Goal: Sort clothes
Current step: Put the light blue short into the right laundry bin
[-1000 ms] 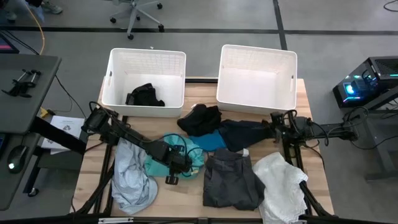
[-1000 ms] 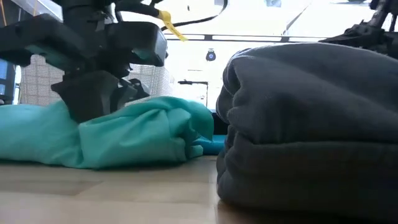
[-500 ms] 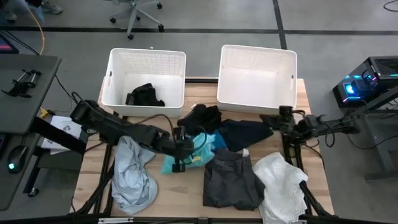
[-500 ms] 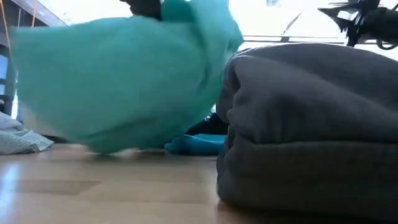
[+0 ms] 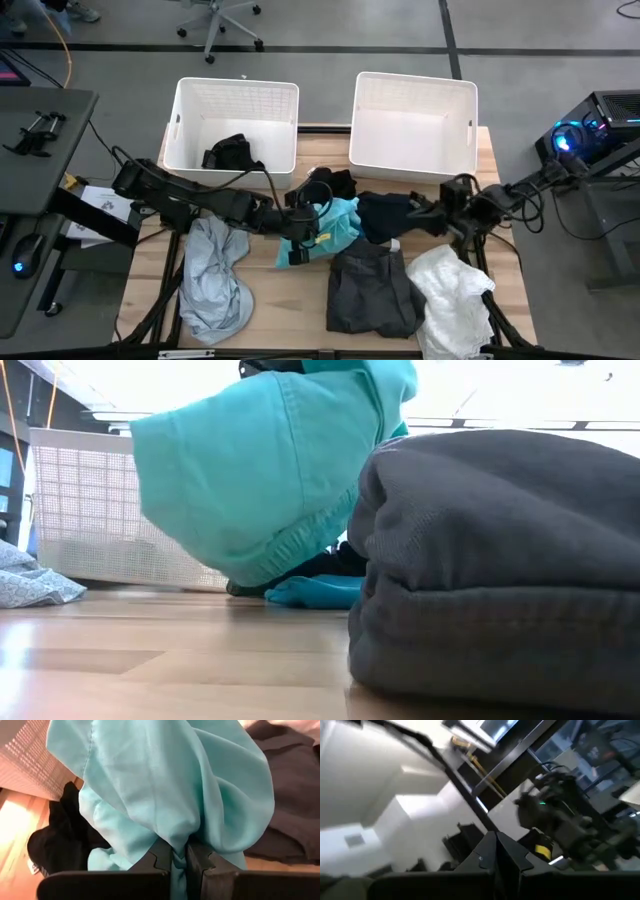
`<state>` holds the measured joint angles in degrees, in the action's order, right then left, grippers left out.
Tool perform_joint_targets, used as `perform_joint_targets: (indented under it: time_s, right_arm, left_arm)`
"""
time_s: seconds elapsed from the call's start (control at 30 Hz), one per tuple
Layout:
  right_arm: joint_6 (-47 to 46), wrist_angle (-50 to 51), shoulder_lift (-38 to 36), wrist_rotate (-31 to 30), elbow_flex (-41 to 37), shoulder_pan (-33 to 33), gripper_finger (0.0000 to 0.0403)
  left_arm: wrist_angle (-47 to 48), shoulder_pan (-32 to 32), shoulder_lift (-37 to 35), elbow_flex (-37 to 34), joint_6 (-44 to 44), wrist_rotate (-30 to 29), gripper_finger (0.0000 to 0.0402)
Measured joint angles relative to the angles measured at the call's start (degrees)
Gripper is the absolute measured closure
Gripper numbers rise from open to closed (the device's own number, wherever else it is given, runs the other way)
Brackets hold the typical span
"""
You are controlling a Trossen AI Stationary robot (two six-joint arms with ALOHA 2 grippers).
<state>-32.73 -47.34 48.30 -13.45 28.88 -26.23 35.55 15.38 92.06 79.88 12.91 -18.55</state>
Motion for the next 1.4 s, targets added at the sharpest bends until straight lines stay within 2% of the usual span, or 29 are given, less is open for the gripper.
perform_joint_targets:
  time_s: [0.17, 0.3, 0.37, 0.5, 0.57, 0.67, 0.83, 0.97, 1.13, 1.3, 1.4]
  right_arm:
    - [4.4, 7.8, 8.8, -0.4, 12.1, 0.2, 0.0403]
    - [7.3, 17.5, 12.5, -0.7, 21.4, 1.8, 0.0403]
    - [13.1, 26.3, 13.2, -2.4, 26.5, 2.3, 0.0403]
    - [20.0, 50.9, 13.8, -11.7, 37.4, 1.6, 0.0403]
    - [18.4, 63.1, 13.8, -15.8, 42.8, 1.7, 0.0402]
    - [13.4, 78.4, 13.6, -18.2, 49.8, 1.7, 0.0389]
    - [10.7, 92.0, 13.9, -17.3, 54.3, 1.7, 0.0325]
    - [10.1, 92.3, 14.5, -15.0, 50.4, 1.7, 0.0251]
    - [12.5, 77.6, 16.9, -11.2, 41.8, 1.8, 0.0174]
    - [20.3, 53.3, 21.9, -11.0, 35.4, 2.3, 0.0143]
    - [22.2, 44.9, 26.0, -11.8, 35.2, 3.3, 0.0145]
  left_arm:
    - [-1.2, 0.0, -0.2, 0.0, 0.5, 1.9, 0.0396]
    - [-2.5, 0.1, -0.4, 0.0, 1.6, 4.1, 0.0396]
    - [-2.9, 0.1, -0.7, 0.0, 2.7, 5.0, 0.0396]
    - [-3.2, 0.6, -1.6, 0.0, 3.4, 5.1, 0.0396]
    - [-3.9, 0.9, -2.5, 0.0, 3.4, 5.1, 0.0396]
    - [-6.0, 1.3, -4.2, 0.0, 3.5, 4.3, 0.0396]
    - [-10.6, 1.6, -7.5, 0.0, 3.5, 1.0, 0.0396]
    - [-13.0, 1.3, -9.6, 0.0, 2.9, -0.4, 0.0396]
    - [-16.3, 1.1, -10.7, 0.0, 0.5, -0.9, 0.0396]
    - [-19.6, 0.9, -10.1, 0.1, -0.6, -1.5, 0.0396]
    - [-20.9, 0.7, -9.5, 0.1, -0.6, -1.5, 0.0396]
